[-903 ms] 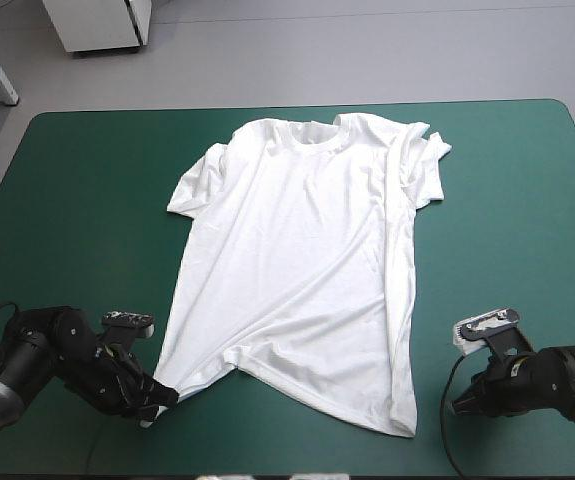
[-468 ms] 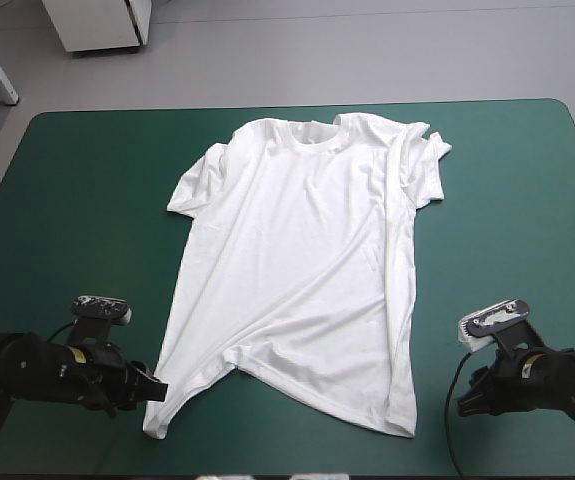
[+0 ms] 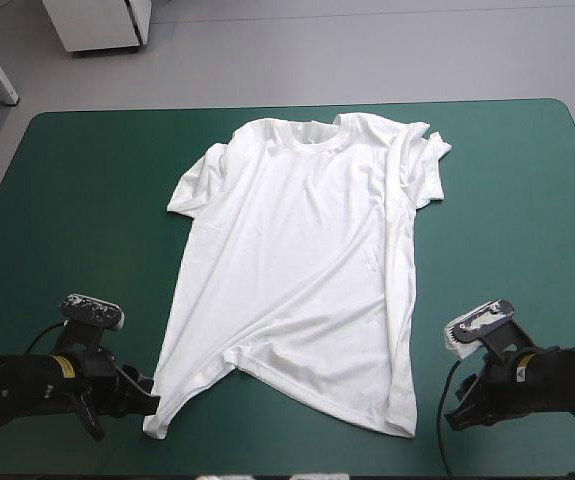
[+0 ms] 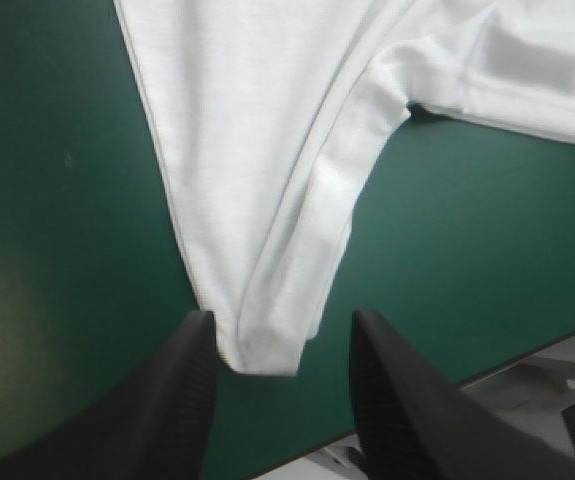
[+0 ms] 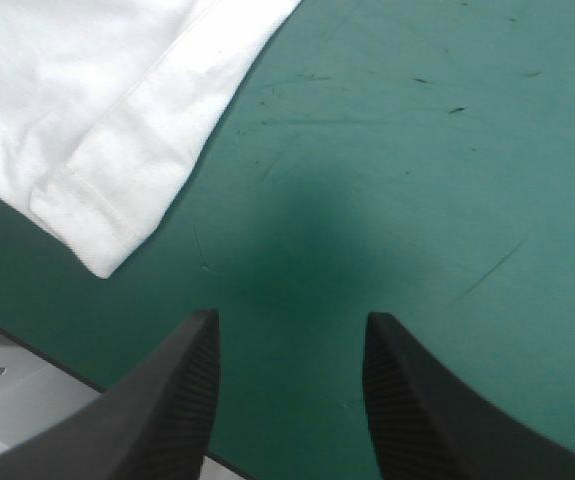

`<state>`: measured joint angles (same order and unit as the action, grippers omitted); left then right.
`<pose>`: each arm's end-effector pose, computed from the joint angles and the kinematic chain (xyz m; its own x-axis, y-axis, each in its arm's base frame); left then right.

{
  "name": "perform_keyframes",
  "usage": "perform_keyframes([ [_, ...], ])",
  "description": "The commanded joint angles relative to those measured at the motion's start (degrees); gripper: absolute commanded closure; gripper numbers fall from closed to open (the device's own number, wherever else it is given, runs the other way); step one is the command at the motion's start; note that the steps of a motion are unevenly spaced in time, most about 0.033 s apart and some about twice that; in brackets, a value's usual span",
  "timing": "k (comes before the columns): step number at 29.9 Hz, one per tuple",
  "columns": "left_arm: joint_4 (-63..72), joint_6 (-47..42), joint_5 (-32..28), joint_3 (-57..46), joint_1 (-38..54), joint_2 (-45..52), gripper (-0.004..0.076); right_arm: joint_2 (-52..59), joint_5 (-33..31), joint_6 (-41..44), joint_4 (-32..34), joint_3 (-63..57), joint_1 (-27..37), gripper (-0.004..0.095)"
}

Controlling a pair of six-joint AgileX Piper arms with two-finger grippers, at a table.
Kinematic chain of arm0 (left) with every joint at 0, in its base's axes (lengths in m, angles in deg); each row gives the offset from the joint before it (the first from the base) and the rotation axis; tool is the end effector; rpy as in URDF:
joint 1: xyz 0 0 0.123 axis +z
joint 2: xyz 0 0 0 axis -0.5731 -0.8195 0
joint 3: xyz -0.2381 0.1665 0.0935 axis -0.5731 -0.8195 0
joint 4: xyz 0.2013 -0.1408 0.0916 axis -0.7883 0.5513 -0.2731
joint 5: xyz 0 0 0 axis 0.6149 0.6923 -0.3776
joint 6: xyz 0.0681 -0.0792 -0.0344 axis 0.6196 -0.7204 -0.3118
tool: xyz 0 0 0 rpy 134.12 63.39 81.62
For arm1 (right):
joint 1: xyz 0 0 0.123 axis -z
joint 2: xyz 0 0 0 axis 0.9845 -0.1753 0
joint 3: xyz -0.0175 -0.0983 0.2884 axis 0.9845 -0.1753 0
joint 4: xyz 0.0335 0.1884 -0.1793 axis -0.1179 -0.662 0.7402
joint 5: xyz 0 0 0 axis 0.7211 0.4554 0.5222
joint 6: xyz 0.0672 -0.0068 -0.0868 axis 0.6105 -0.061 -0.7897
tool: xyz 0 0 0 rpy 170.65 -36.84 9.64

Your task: Fold the cloth

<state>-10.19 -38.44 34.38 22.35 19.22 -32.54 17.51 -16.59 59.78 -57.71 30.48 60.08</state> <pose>0.0981 -0.0519 0.3073 -0.8697 0.2546 -0.4228 0.3591 0.9141 -0.1882 0.1086 0.0520 0.2886 -0.8099 -0.4446 -0.3825 -0.4976 0.8661 0.0471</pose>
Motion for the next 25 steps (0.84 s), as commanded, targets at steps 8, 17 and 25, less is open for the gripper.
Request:
perform_keyframes([
  [8,0.3,0.0,2.7,-3.8,-12.5,0.1,0.0407,0.3,1.7,-4.4,-2.1,2.0,-0.1,0.0476],
  [17,-6.2,1.3,-0.7,-10.3,-15.8,-0.1,0.0405,-1.1,2.6,-4.4,-3.0,2.1,-0.1,0.0476],
  [25,-6.2,2.7,-10.1,-12.5,-15.8,-4.9,0.0312,-3.2,3.9,-5.8,-4.5,3.0,-0.1,0.0475],
])
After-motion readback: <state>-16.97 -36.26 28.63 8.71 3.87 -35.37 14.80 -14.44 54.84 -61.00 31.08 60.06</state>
